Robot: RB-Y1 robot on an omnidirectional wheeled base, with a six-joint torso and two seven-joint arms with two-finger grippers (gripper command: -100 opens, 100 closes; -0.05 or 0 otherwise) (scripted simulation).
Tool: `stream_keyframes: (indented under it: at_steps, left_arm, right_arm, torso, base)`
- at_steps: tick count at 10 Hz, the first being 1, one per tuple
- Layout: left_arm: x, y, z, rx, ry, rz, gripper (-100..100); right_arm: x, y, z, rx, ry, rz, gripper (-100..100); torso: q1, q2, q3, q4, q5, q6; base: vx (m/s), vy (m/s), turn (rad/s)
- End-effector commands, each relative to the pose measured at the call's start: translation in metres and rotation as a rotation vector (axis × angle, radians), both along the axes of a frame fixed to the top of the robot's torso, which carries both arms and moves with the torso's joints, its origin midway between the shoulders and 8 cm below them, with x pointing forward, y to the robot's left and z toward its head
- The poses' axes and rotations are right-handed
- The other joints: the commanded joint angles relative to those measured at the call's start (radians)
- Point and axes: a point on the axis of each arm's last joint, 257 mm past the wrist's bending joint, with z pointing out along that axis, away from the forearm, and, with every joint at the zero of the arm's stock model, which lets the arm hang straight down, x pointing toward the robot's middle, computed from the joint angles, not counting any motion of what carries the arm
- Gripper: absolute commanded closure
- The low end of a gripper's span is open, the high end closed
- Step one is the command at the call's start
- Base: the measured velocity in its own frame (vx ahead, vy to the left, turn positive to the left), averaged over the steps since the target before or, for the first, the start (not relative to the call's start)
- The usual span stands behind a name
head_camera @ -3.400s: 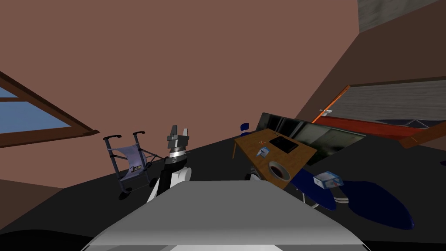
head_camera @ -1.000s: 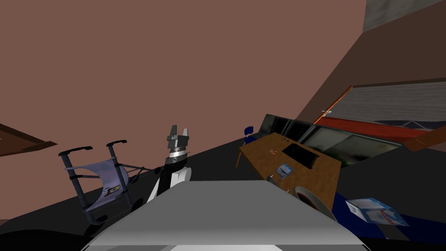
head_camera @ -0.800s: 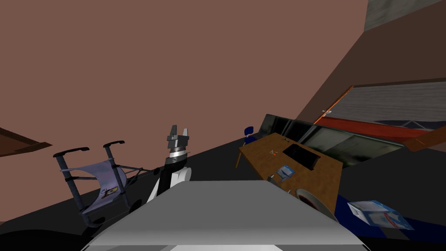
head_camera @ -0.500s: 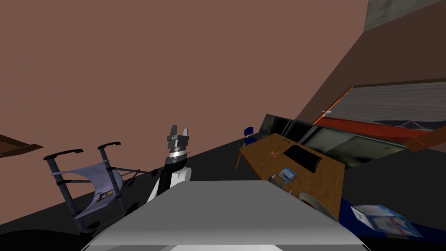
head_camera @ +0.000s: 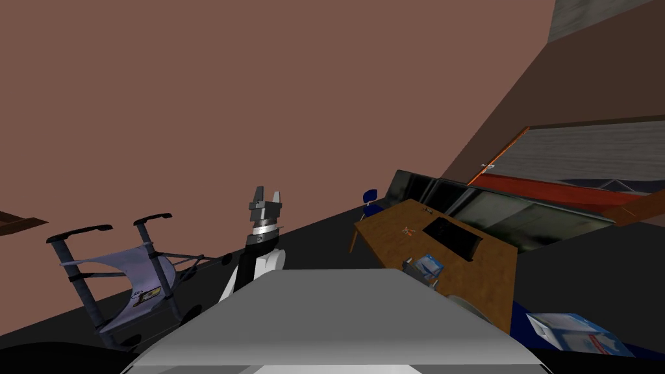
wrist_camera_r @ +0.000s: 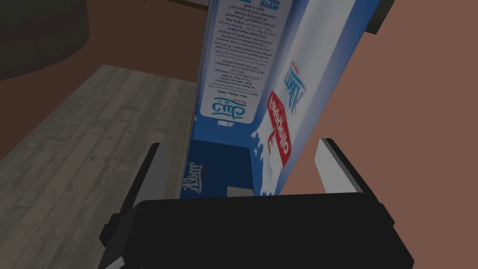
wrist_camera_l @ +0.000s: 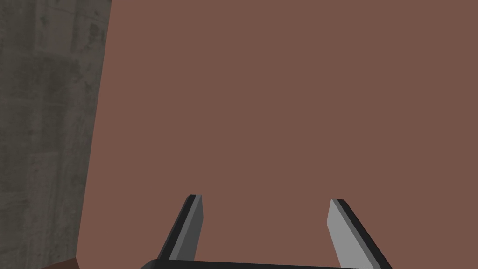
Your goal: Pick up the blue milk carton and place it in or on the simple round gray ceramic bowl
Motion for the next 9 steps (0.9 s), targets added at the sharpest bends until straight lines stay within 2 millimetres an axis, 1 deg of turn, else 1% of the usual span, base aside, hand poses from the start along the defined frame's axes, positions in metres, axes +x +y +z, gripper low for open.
stream_keyframes:
  at_steps: [1, 2, 6, 7, 8, 9]
  left_arm:
    - [0.0000, 0.0000, 0.0000, 0.000, 0.000, 0.000, 0]
    - [0.0000, 0.0000, 0.0000, 0.000, 0.000, 0.000, 0]
    - [0.0000, 0.0000, 0.0000, 0.000, 0.000, 0.000, 0]
    - [0.0000, 0.0000, 0.0000, 0.000, 0.000, 0.000, 0]
    - [0.0000, 0.0000, 0.0000, 0.000, 0.000, 0.000, 0]
    - [0.0000, 0.0000, 0.0000, 0.000, 0.000, 0.000, 0]
  right_arm:
    - [0.0000, 0.0000, 0.0000, 0.000, 0.000, 0.000, -100]
    - [0.0013, -0.0010, 0.0000, 0.001, 0.001, 0.000, 100]
    - [0.0006, -0.0014, 0.0003, 0.000, 0.000, -0.001, 100]
    - [0.0007, -0.0014, 0.0004, 0.000, 0.000, -0.001, 0]
    - [0.0084, -0.0096, 0.0038, 0.001, 0.001, -0.001, 100]
    - [0.0034, -0.0048, 0.0025, 0.001, -0.003, -0.002, 100]
  torso:
    - [0.000, 0.000, 0.000, 0.000, 0.000, 0.000]
    - [0.001, 0.000, 0.000, 0.000, 0.000, 0.000]
    - [0.002, -0.002, -0.001, -0.001, -0.001, -0.001]
    - [0.001, -0.002, -0.001, -0.001, -0.001, -0.001]
    - [0.001, -0.002, -0.001, -0.001, -0.001, -0.001]
    - [0.000, -0.001, -0.001, 0.000, 0.000, -0.001]
  base:
    - [-0.013, -0.020, 0.011]
    - [-0.002, -0.005, -0.014]
    - [0.000, 0.000, 0.000]
    - [0.000, 0.000, 0.000]
    - [-0.018, -0.015, 0.012]
    - [-0.010, -0.013, 0.005]
